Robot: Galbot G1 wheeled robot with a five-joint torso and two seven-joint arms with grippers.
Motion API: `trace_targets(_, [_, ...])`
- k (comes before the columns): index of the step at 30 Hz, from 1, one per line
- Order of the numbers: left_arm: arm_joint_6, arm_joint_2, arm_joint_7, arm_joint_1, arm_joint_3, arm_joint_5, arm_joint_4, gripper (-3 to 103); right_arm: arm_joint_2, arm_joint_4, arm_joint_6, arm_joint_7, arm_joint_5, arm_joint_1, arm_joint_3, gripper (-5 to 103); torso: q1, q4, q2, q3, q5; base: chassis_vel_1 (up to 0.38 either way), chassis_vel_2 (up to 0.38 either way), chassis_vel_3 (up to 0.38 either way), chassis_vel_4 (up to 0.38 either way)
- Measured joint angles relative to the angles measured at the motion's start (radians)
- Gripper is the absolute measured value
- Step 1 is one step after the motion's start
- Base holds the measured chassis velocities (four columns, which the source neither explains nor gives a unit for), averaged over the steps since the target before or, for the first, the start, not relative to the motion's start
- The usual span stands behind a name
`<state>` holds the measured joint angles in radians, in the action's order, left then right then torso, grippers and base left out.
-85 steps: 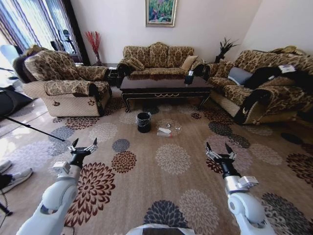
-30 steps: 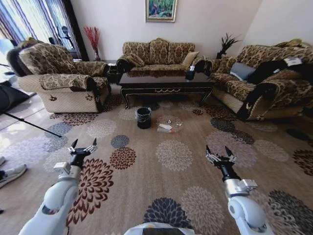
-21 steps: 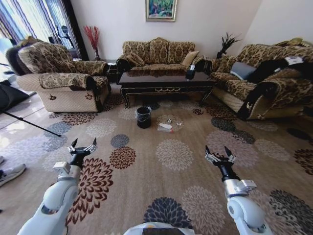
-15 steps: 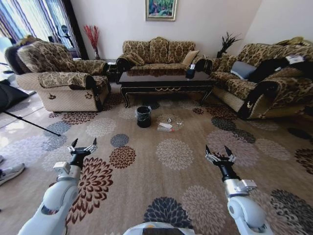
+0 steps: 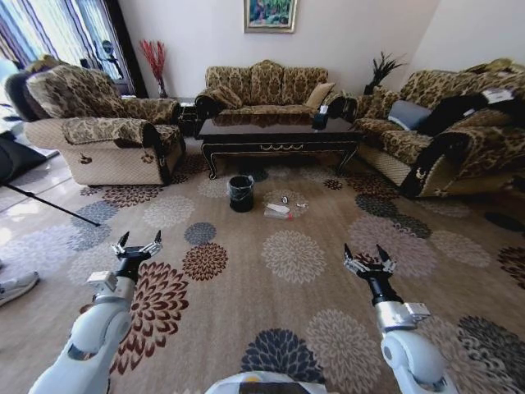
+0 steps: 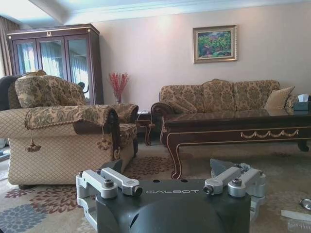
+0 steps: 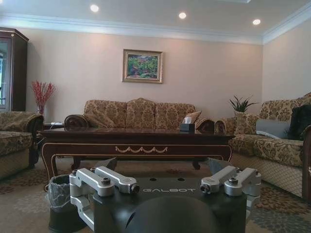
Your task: Move to the front of the table and pick up the trash from the floor, then place it into the trash bin.
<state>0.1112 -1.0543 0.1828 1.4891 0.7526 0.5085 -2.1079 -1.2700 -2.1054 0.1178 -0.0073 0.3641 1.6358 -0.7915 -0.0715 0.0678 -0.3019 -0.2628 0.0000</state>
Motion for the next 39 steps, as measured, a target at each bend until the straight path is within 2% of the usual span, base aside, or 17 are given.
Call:
trace_targets(30, [0.0,-0.001,-0.003,0.004,-0.014,-0.002,0.003,100,-0.006,0.007,0.004,0.005,0.003,0.001,-0.011,100,0.034,0.0,0.114,0.08,0.0,0.0,0.0,0.0,0.0])
trace_targets(39, [0.002,-0.002,-0.003,0.004,-0.016,-0.003,0.004,100,-0.011,0.009,0.004,0.004,0.001,-0.001,-0.008,100,0.042,0.0,0.155,0.114,0.0,0.0,0.0,0.0,0.0])
